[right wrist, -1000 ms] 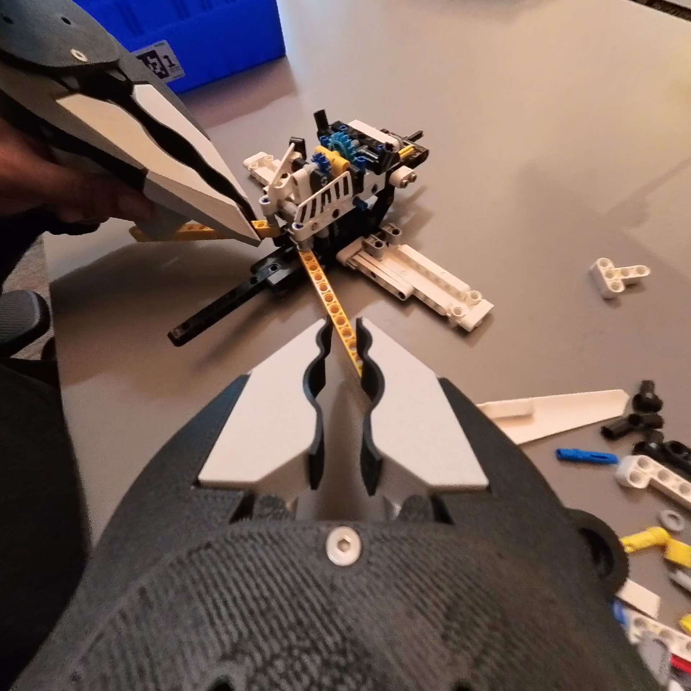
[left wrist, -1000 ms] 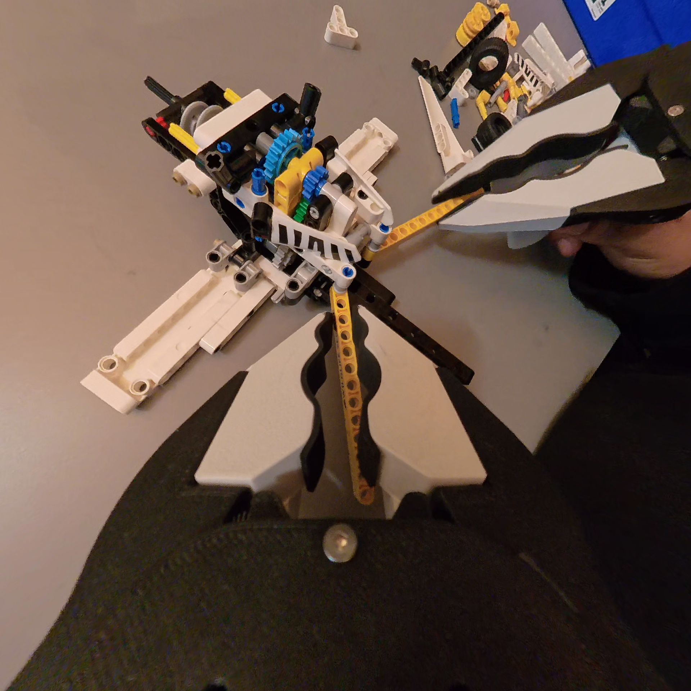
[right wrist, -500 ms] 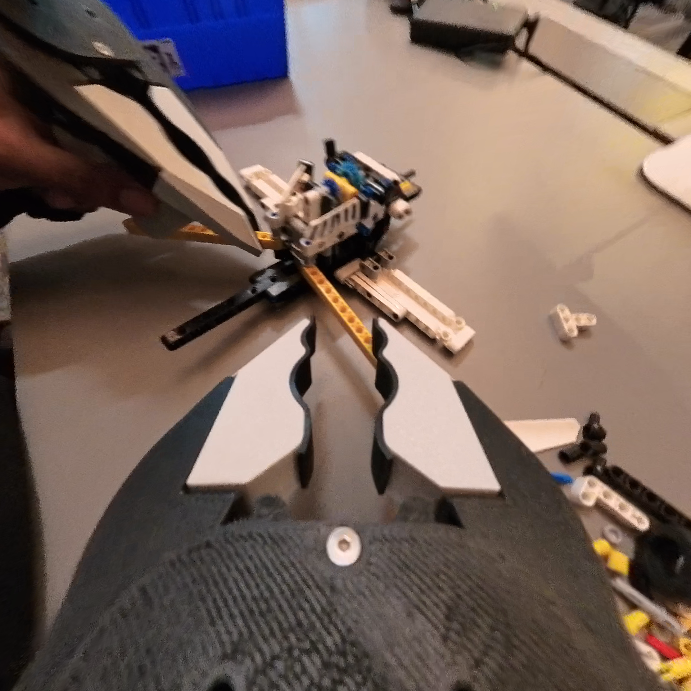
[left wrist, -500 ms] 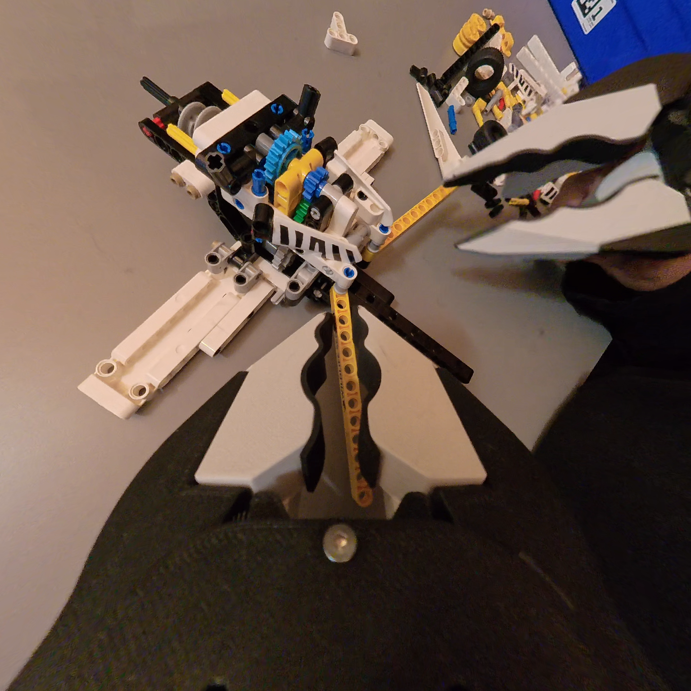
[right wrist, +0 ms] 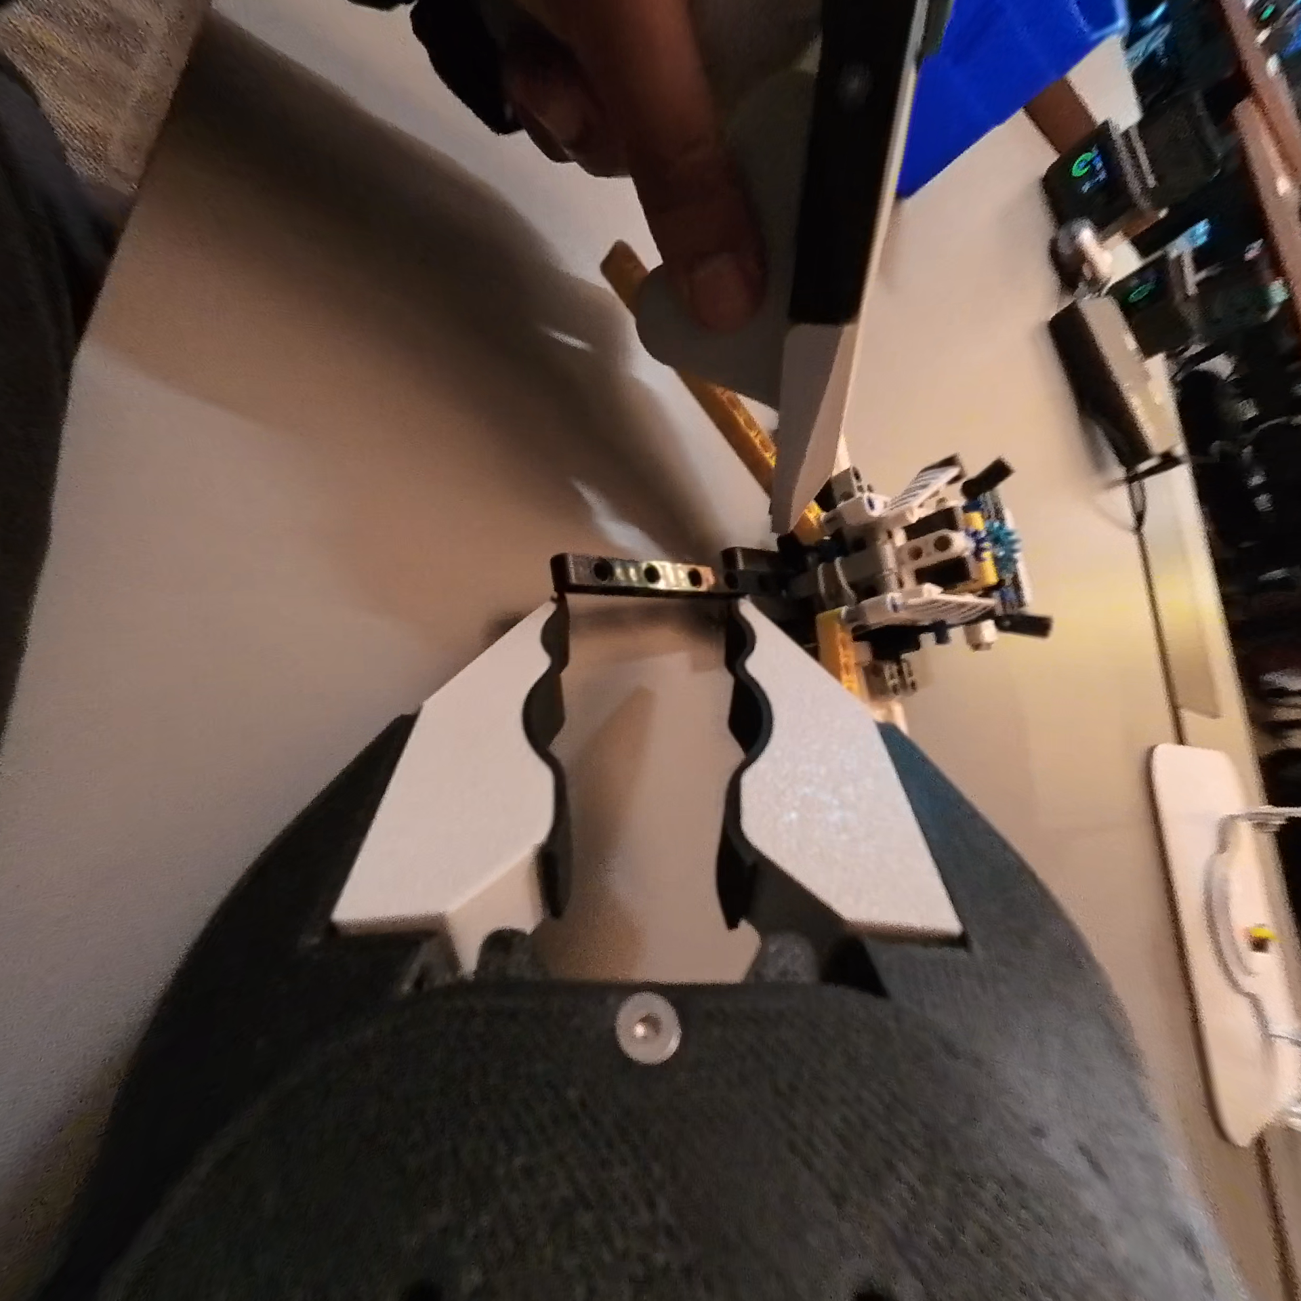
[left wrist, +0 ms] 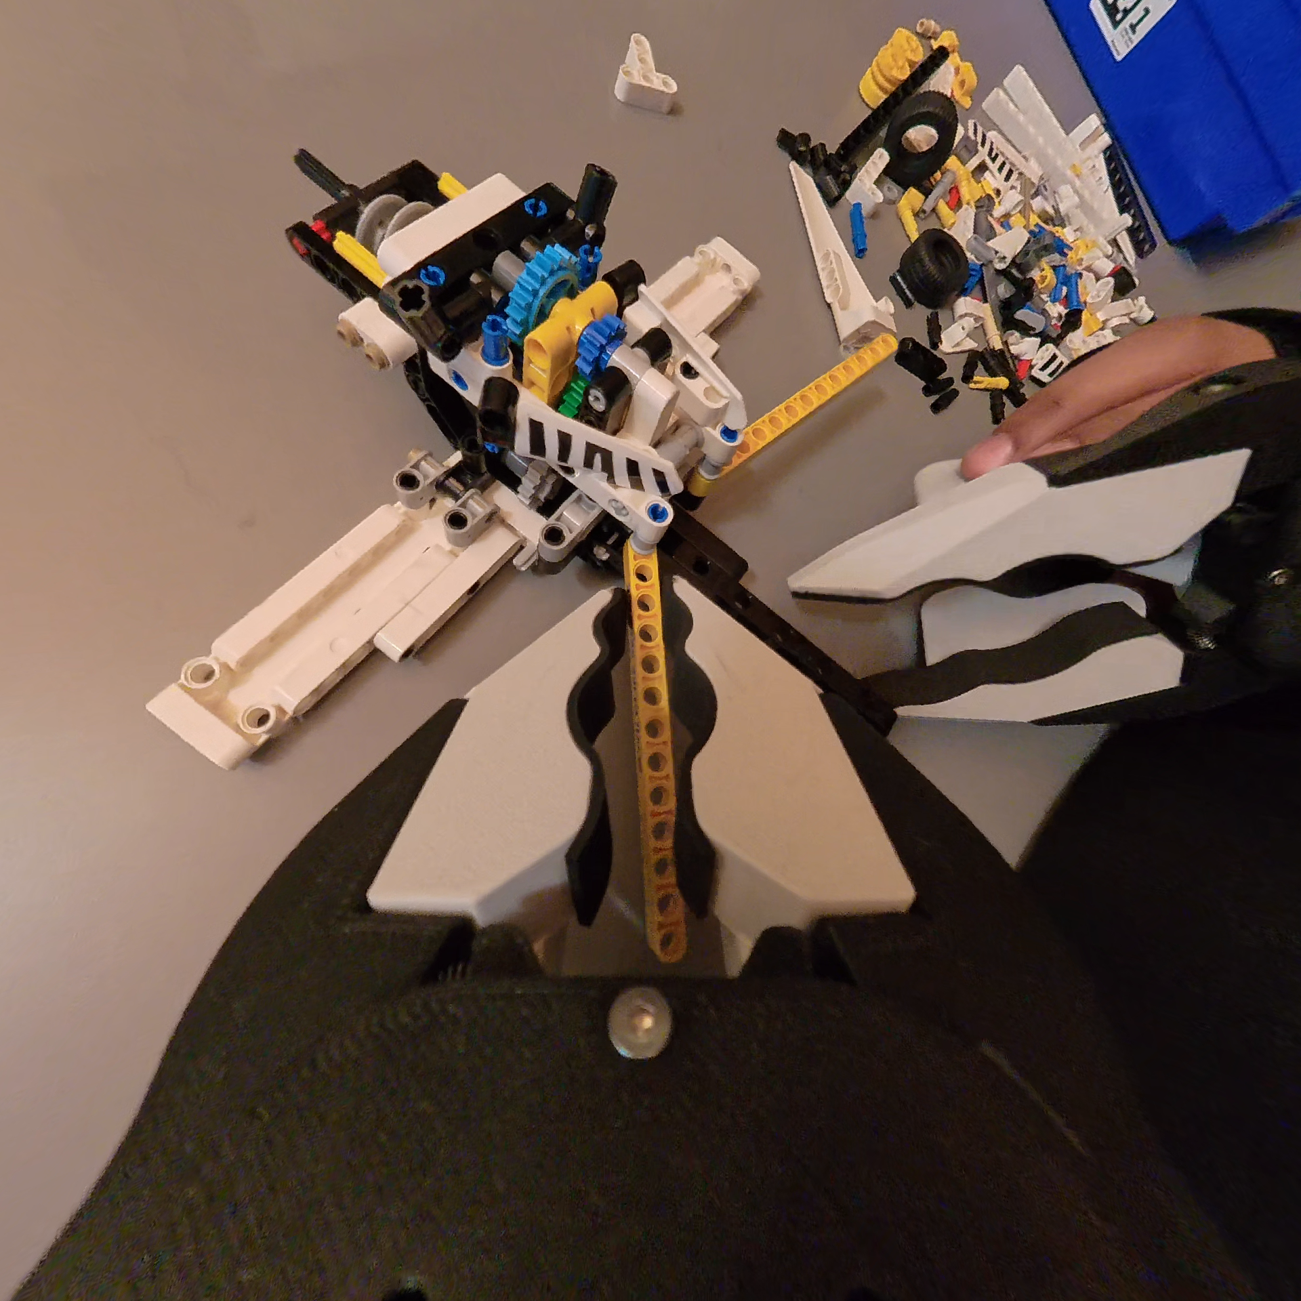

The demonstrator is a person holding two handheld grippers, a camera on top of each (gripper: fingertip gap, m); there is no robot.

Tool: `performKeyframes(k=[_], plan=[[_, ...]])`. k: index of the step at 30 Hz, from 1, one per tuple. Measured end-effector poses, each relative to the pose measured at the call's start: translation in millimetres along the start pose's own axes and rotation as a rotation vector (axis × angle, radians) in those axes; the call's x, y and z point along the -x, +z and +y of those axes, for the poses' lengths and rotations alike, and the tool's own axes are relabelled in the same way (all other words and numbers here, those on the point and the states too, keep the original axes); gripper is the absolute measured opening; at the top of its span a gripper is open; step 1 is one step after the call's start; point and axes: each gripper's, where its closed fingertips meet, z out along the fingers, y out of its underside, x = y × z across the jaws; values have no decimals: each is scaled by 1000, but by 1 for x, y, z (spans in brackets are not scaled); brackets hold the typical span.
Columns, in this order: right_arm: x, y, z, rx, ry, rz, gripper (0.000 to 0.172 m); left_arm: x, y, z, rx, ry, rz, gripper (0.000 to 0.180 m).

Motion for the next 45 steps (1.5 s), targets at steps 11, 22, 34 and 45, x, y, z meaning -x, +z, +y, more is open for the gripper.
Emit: performKeyframes(k=[11,22,34,45], plan=[[-1,6,-13,-59,-41,29,14,0,-1,2,-1,0,7,9],[-14,-5,-5,-60,23,52,34,-5,1,3,-13,-22,56,9],[2,15,-18,-61,-168,69,20,-2,2,2,-6,-9,15,9],[-30,-7,-34,-261,472,-39,19,-3,-6,-23,-78,20,16,9]])
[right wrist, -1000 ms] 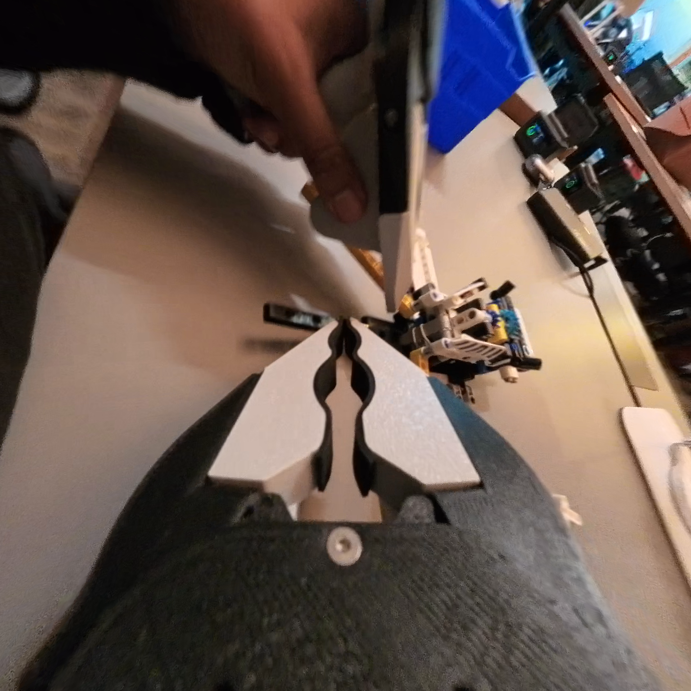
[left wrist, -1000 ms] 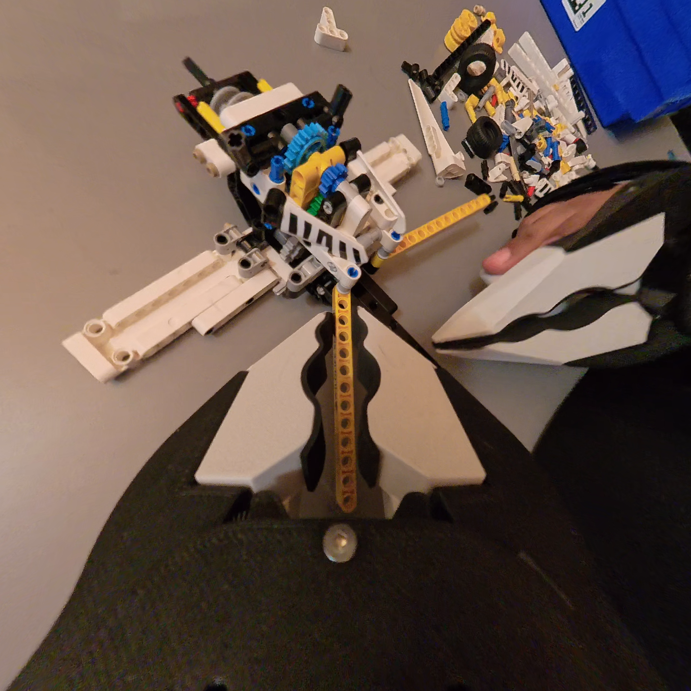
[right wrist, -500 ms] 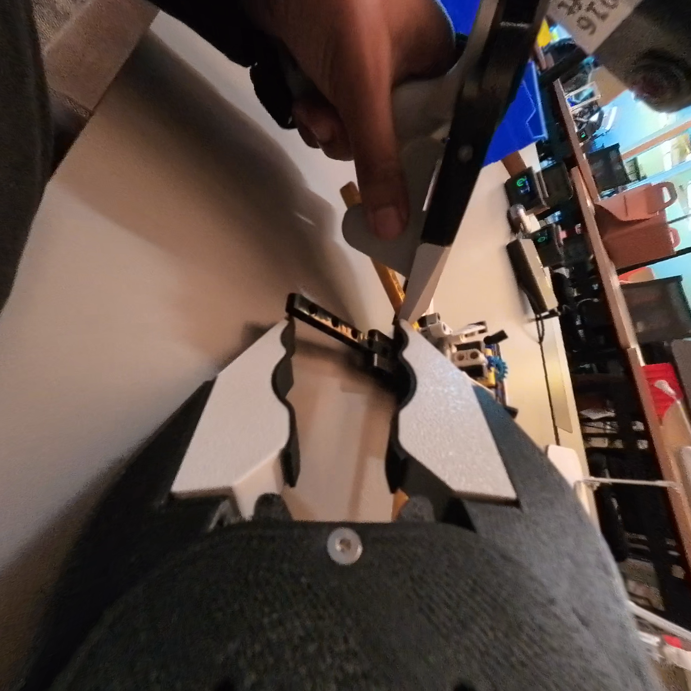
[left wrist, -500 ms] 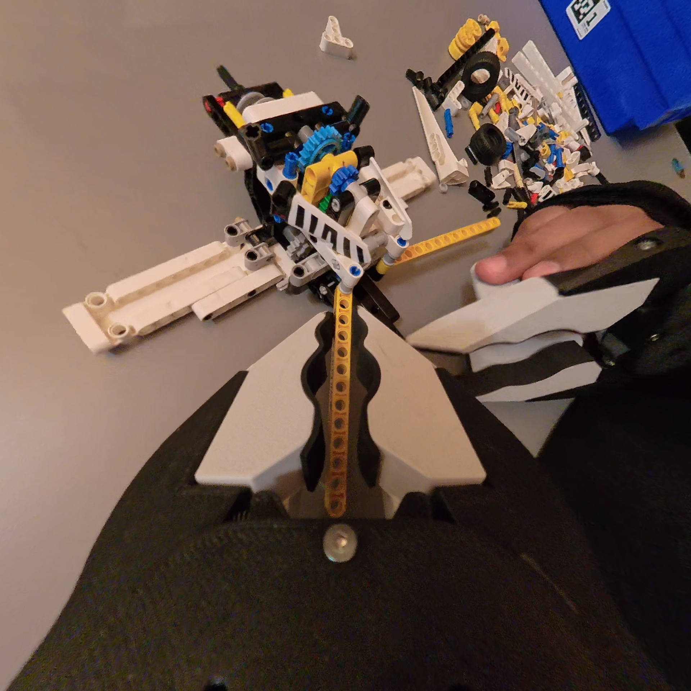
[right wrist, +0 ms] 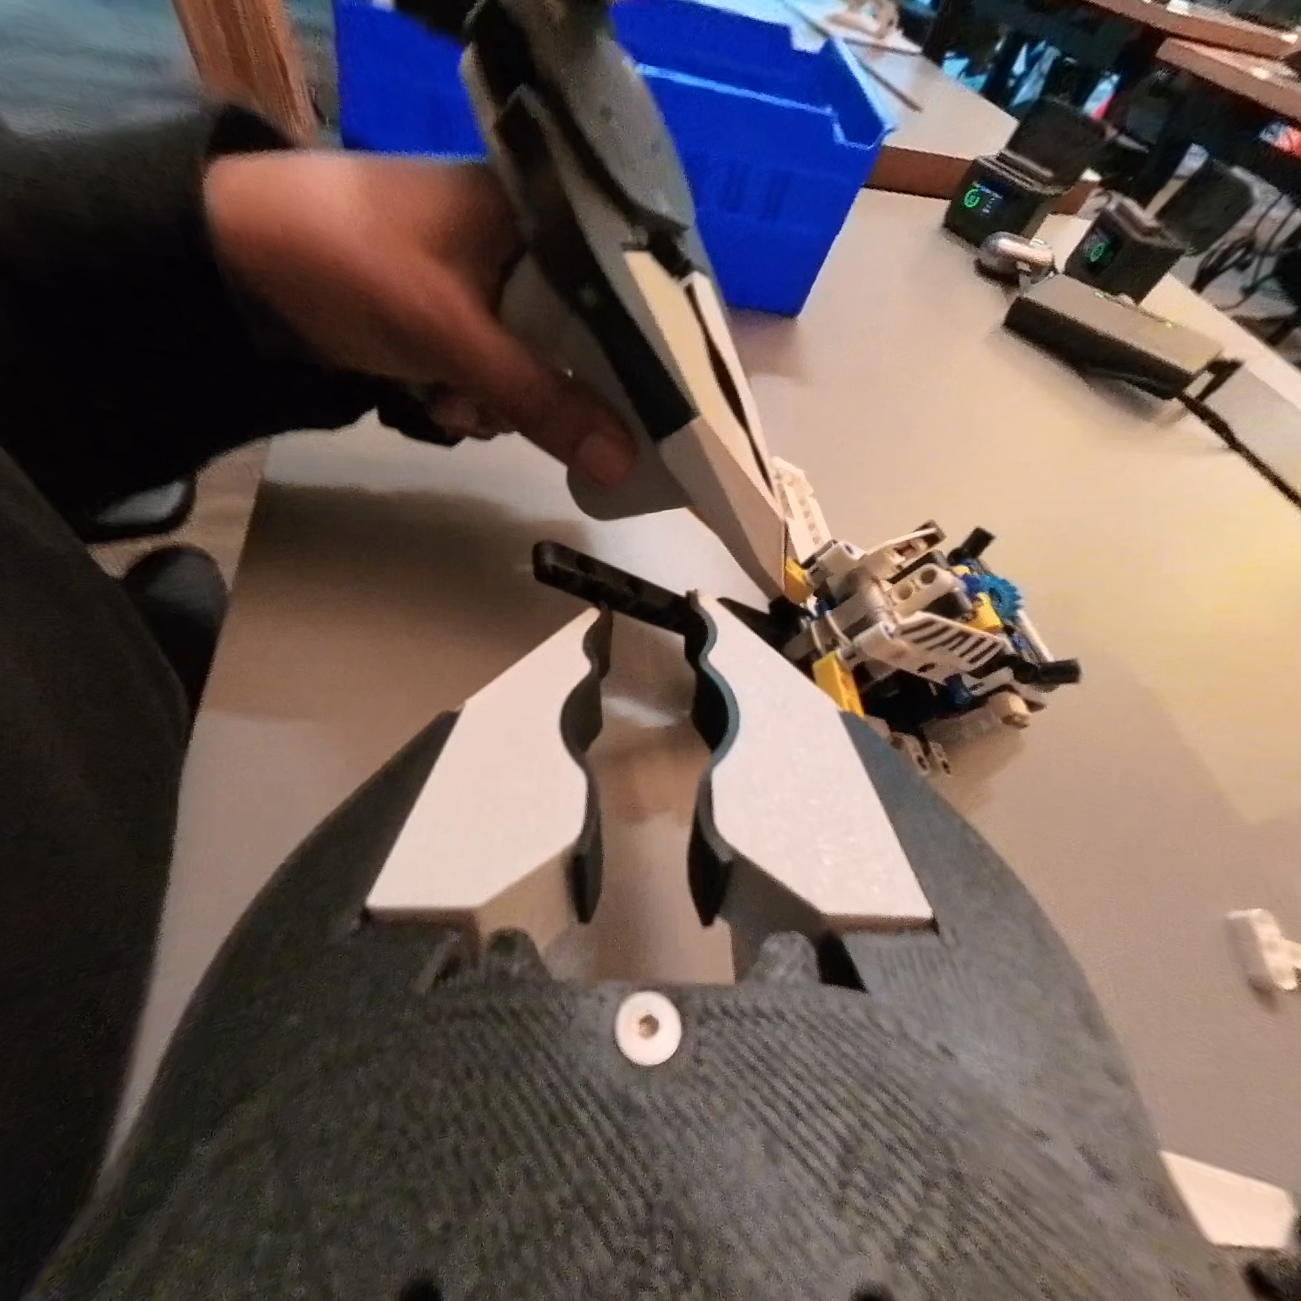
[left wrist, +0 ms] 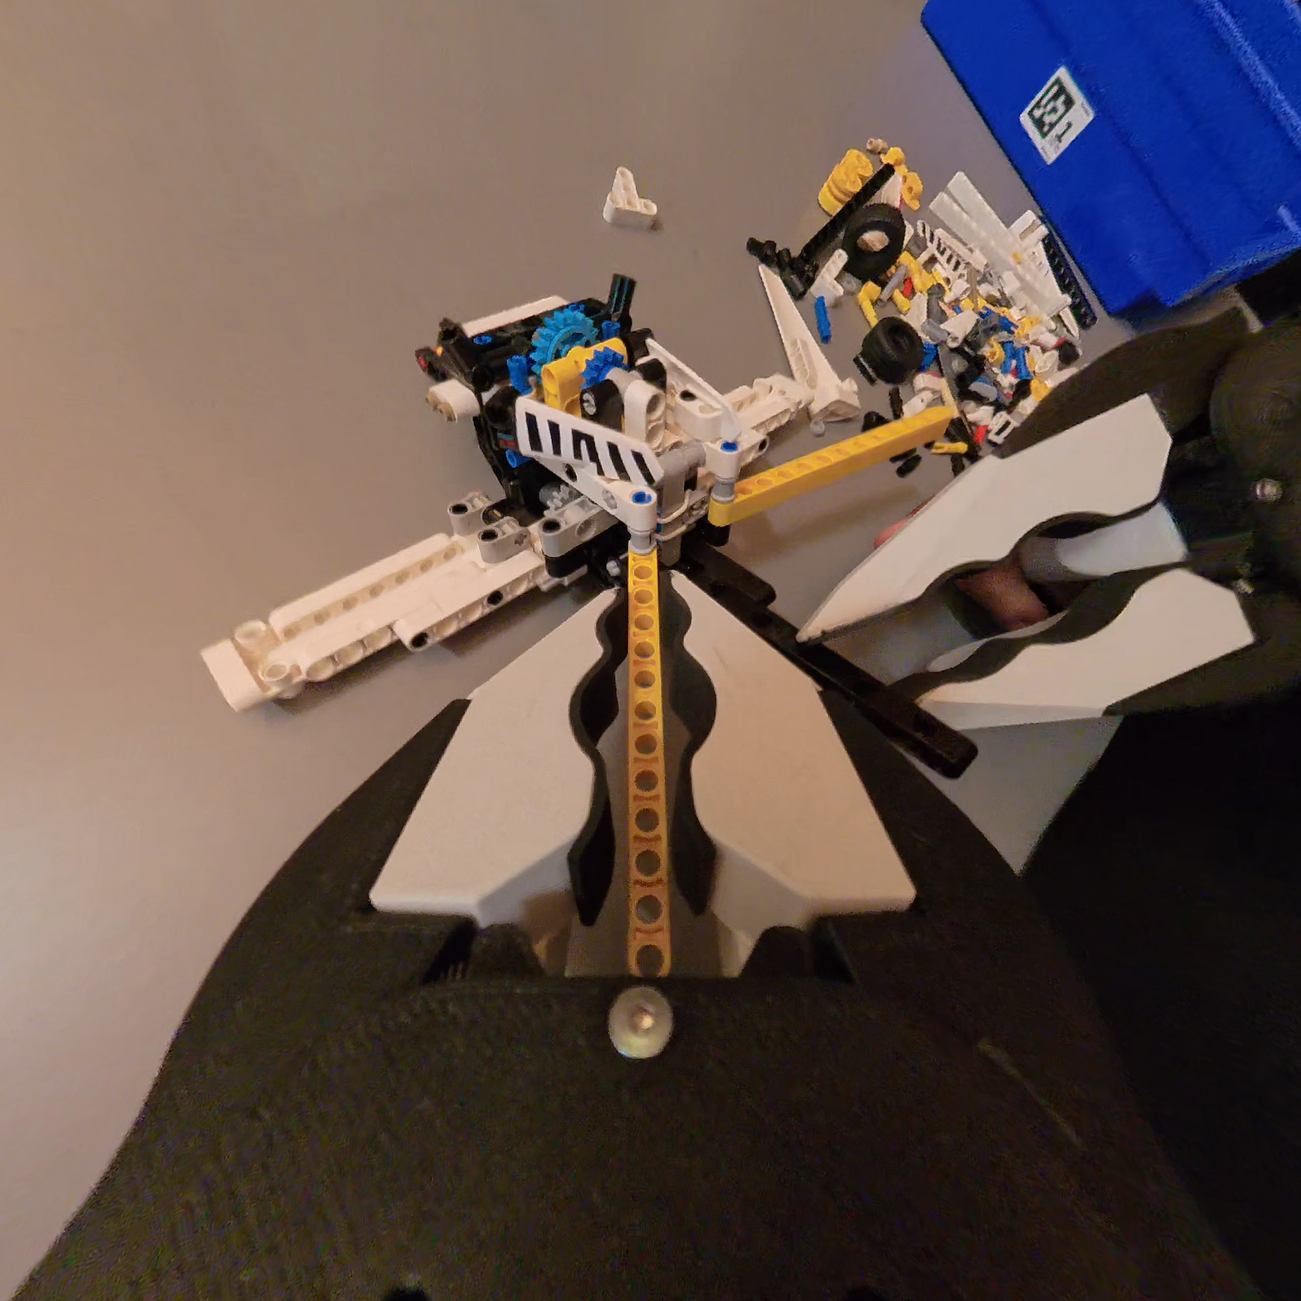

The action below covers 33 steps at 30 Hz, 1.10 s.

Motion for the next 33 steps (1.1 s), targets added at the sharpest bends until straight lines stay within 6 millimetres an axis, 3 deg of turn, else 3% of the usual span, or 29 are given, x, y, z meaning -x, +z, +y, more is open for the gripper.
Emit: performKeyframes(k=[9,21,25,29,33], plan=[[-24,-25,-42,-189,185,-3,16,-11,-17,-25,-134,36,24,19],[-42,-43,-51,-277,260,37,16,-21,-45,-28,-284,-14,202,38],[-57,-54,-58,-324,327,52,15,-14,-57,-37,-364,26,170,52],[-72,-67,-70,-375,418,20,13,0,-53,-41,-384,66,55,66],[-81,-75,-79,-365,488,-33,11,5,-47,-48,-368,198,-60,69]])
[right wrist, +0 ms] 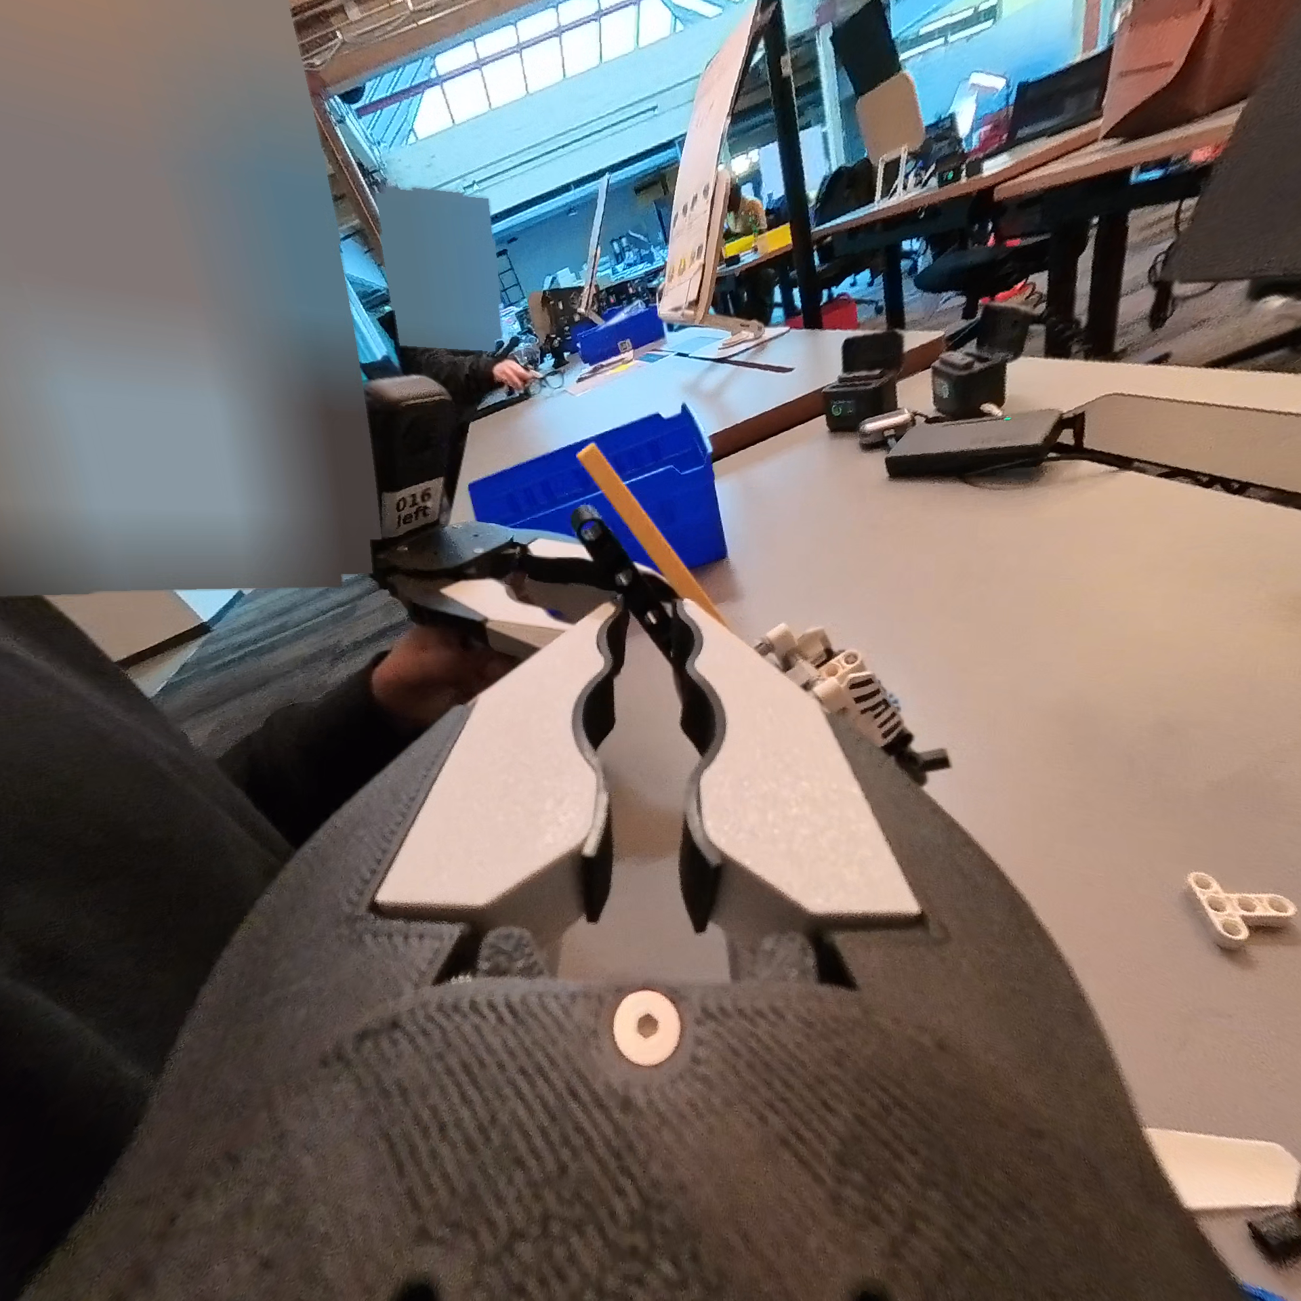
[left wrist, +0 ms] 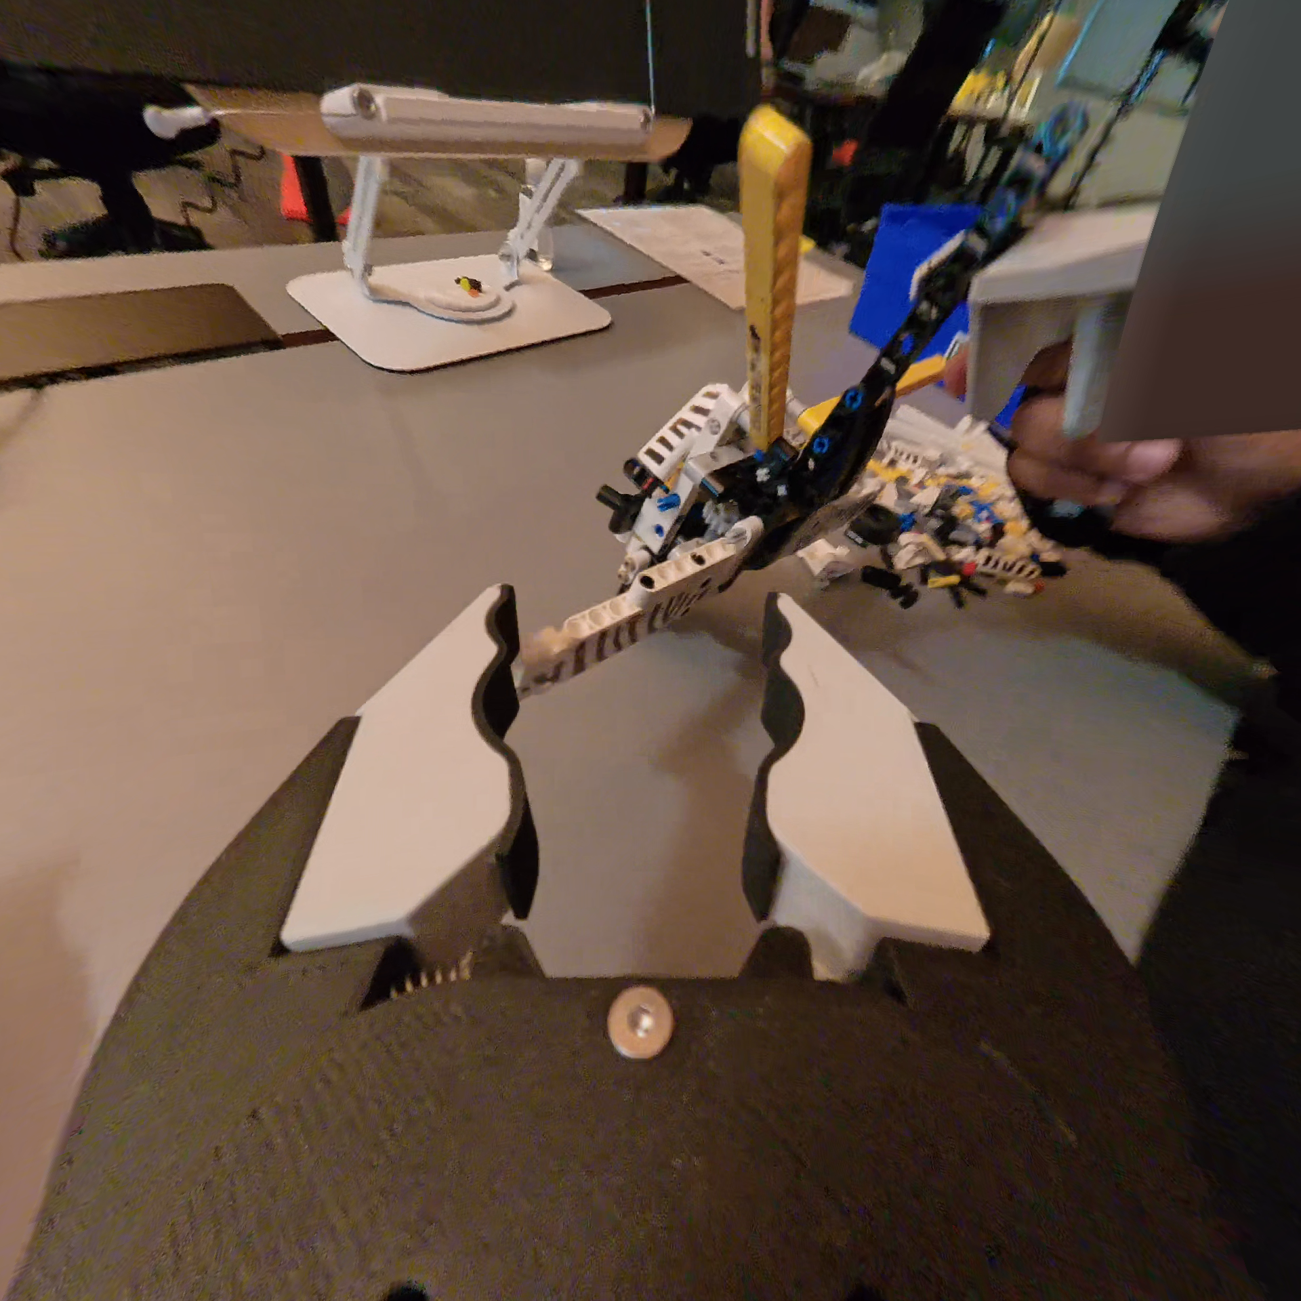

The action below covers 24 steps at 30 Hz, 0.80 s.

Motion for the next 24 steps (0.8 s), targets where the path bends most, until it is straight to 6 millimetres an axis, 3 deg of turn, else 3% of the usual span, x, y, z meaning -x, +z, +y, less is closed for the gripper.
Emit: performKeyframes(k=[7,9,13,18,21,24], plan=[[-10,-2,-15,157,30,-1,8,-8,9,10,100,120,14,67],[-15,2,-18,213,22,-12,8,-17,12,17,135,92,80,55],[-27,16,-18,339,37,-38,8,-33,15,38,247,67,188,13],[-49,52,4,580,-79,4,8,-44,29,51,268,-151,283,19],[-55,77,25,709,-158,6,8,-48,34,62,297,-283,332,7],[-68,96,41,789,-237,35,6,-54,33,53,221,-396,394,7]])
